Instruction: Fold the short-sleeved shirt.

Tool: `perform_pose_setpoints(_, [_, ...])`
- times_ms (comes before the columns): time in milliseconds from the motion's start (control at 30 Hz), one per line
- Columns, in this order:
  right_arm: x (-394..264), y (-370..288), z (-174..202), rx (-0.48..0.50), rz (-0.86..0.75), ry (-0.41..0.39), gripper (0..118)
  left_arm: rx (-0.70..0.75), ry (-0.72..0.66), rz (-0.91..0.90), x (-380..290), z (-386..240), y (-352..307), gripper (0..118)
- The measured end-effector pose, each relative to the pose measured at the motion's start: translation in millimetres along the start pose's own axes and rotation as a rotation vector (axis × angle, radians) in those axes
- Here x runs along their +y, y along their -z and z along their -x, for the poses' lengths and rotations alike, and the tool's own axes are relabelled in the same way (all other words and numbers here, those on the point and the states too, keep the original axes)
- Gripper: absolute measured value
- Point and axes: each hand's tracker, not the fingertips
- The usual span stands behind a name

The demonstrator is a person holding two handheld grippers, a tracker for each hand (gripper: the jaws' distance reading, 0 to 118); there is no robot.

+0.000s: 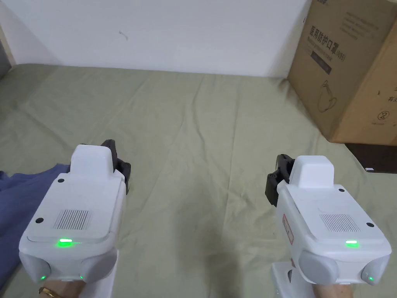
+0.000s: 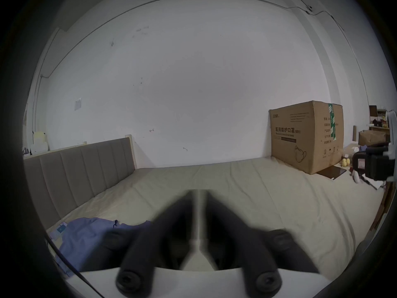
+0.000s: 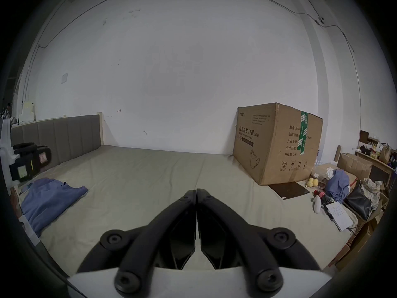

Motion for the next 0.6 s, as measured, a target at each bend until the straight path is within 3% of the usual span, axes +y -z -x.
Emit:
perform_pose_setpoints(267, [-0.4,0.3,-0.4,0.029,0.027,0.046,0,-0.018,-0.024,0.01,4.6,-1.8,-6.9,0])
perform_pose_setpoints(600, [-2.9,-1.2,-2.3,0.045,0.036,0.049,0,-0.023,-0.02,0.007,5.8,-1.3,-6.7,0])
